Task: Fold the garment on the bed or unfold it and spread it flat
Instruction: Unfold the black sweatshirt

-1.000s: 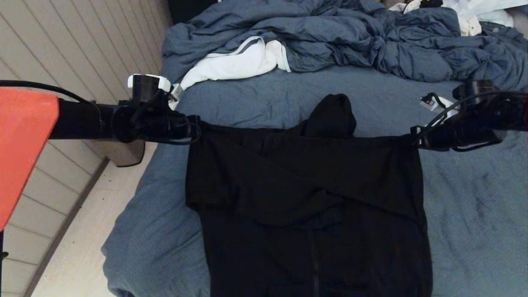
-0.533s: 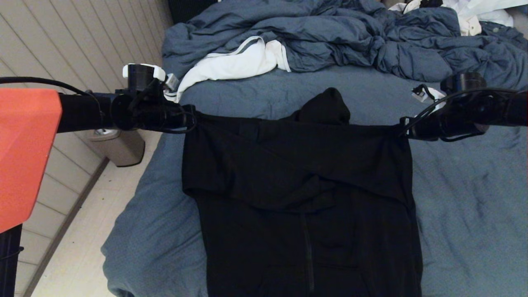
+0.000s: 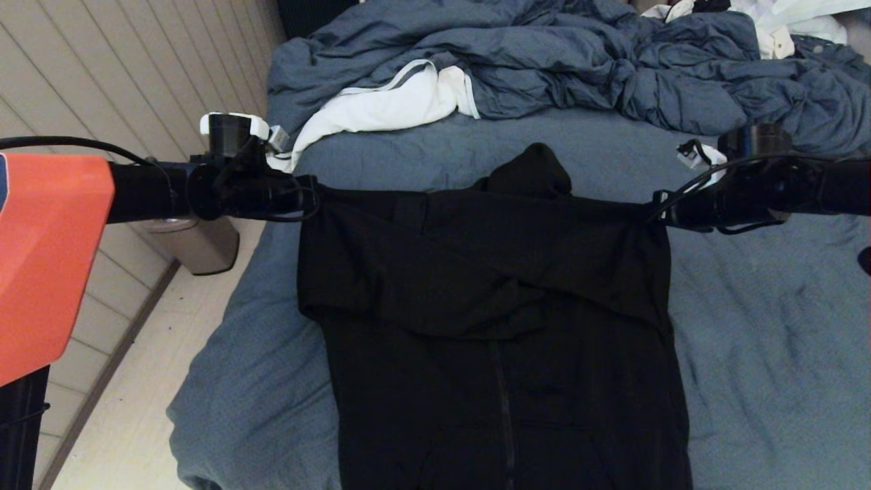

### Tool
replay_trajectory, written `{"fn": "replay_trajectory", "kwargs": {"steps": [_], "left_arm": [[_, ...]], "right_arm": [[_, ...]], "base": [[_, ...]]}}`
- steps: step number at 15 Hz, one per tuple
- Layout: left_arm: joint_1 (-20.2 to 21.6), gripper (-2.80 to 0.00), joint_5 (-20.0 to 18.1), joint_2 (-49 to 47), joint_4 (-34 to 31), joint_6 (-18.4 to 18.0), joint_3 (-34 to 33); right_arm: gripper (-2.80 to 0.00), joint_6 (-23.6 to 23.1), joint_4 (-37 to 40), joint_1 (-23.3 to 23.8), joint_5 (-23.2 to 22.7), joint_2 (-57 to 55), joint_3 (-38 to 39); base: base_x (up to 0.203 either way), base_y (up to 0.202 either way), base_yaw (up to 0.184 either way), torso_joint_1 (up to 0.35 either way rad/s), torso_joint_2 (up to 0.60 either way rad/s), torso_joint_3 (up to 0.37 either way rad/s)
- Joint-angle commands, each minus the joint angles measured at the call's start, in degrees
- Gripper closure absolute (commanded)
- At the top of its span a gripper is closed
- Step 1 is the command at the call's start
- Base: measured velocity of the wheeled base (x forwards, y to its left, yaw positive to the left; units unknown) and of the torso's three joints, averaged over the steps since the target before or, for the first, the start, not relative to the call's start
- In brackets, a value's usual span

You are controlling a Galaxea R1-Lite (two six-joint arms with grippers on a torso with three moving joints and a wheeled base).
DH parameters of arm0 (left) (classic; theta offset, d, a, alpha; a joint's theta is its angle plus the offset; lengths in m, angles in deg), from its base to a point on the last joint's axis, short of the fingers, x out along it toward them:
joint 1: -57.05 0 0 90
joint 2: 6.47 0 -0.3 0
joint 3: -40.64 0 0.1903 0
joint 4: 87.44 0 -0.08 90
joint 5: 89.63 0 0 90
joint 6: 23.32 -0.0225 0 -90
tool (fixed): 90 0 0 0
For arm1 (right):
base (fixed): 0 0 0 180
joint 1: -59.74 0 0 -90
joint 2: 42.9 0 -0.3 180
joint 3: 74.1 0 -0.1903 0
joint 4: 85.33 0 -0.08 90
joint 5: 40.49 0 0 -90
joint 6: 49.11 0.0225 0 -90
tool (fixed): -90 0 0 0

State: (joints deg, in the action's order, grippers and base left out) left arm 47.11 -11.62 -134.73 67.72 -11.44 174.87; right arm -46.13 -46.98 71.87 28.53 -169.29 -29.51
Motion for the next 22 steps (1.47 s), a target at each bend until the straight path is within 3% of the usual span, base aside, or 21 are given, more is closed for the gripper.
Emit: {"fn": "replay_trajectory", "kwargs": {"steps": [1, 7, 8, 17, 18, 22], "left_arm": [[0.02, 0.00, 0.16, -0.41, -0.05, 0.05, -0.03], [0.05, 0.00, 1.01, -1.56, -0.98, 0.08, -0.12], [0.10, -2.80, 1.01, -1.56, -1.56, -0.01, -0.12], [0.28, -2.80, 0.92, 1.50, -4.12, 0.26, -0.72], [0.28, -2.80, 1.00, 1.68, -4.24, 0.52, -0.82], [0.28, -2.80, 1.01, 2.31, -4.33, 0.52, -0.82]], "right_arm": [[0.00, -0.10, 0.13, 0.00, -0.21, -0.44, 0.07], [0.00, -0.46, 0.13, -0.67, -0.03, -1.41, 0.51], [0.00, -0.60, 0.22, -0.62, -0.03, -1.41, 0.60], [0.00, -2.38, 0.32, -0.53, 0.05, 0.59, 3.82], [-2.80, -3.86, -0.24, -0.47, 0.23, 0.86, 4.45], [-2.80, -3.78, 0.04, -0.10, 0.14, 1.06, 2.99]], "base": [[0.000, 0.000, 0.000, 0.000, 0.00, 0.000], [0.000, 0.000, 0.000, 0.000, 0.00, 0.000], [0.000, 0.000, 0.000, 0.000, 0.00, 0.000], [0.000, 0.000, 0.000, 0.000, 0.00, 0.000], [0.000, 0.000, 0.000, 0.000, 0.00, 0.000], [0.000, 0.000, 0.000, 0.000, 0.00, 0.000]]}}
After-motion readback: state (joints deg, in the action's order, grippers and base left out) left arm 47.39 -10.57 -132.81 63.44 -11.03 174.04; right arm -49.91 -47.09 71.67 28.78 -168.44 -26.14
